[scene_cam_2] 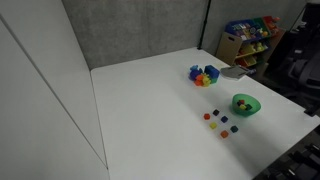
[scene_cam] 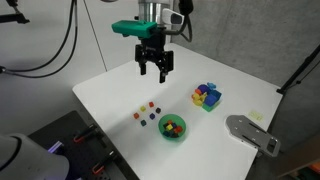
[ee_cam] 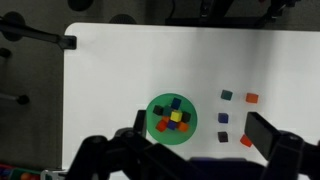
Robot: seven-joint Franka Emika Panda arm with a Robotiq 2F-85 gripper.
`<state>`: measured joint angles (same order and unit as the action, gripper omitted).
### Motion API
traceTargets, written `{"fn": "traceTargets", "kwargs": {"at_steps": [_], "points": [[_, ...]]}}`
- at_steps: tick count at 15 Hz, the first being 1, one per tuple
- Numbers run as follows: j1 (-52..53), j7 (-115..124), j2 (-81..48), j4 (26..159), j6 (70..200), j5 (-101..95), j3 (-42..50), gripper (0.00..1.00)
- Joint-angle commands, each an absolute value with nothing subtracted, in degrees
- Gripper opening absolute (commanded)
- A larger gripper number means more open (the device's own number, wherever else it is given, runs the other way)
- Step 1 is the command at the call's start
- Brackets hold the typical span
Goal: Pick up the top left orange block from the table and put it in the green bowl
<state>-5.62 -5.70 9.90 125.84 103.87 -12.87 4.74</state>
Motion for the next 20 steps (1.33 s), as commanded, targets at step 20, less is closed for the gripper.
{"fn": "traceTargets", "kwargs": {"at_steps": [20], "points": [[2.01,12.1,-9.82,128.69,135.21,1.54,-1.23,1.0]]}}
